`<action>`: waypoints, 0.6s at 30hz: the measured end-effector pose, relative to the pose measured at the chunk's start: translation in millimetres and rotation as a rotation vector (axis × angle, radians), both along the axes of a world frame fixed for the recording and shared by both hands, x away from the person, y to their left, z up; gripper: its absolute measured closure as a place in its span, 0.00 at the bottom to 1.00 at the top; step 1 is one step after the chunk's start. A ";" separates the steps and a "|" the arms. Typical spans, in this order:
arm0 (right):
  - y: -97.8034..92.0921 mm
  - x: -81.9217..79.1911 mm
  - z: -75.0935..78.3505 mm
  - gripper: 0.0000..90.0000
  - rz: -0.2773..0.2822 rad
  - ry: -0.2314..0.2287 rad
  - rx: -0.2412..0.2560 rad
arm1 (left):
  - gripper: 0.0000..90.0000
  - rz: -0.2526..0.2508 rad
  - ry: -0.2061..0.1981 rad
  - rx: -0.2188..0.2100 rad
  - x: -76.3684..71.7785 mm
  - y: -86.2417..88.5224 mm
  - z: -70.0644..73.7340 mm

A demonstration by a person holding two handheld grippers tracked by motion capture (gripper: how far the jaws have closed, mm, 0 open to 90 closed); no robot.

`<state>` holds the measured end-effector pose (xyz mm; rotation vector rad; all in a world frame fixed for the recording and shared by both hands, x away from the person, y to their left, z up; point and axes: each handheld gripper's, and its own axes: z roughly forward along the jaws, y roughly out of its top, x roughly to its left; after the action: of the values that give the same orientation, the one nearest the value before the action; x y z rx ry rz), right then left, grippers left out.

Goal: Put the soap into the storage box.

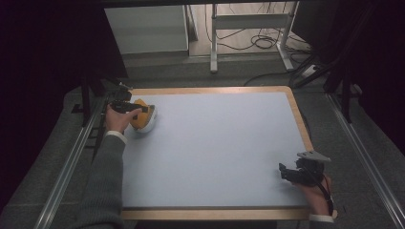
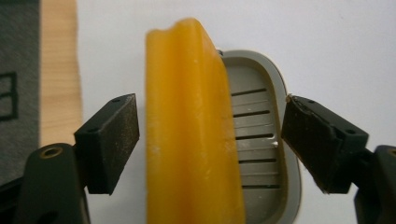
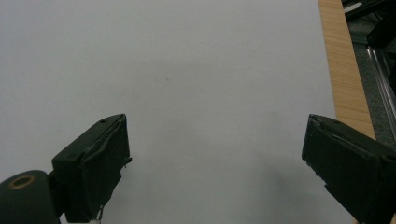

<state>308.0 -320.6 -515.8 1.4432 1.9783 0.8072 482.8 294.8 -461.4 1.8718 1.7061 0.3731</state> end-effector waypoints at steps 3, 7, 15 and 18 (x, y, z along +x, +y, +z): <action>1.0 0.2 -0.6 0.08 0.001 0.002 -0.001 | 0.19 -0.014 -0.016 -0.019 -4.5 2.4 3.7; 1.8 0.1 -0.4 0.08 0.002 0.002 0.000 | 0.20 -0.039 -0.070 -0.059 -16.9 1.8 11.4; 4.1 2.2 0.1 0.08 0.013 -0.001 -0.002 | 0.21 -0.132 -0.135 -0.108 -54.3 -5.7 15.1; 4.2 1.7 0.3 0.08 0.011 -0.001 -0.003 | 0.21 -0.163 -0.162 -0.119 -71.6 -9.3 11.6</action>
<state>309.8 -316.4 -515.5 1.4311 1.9876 0.8086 411.3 285.5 -449.8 1.8259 1.4277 0.3407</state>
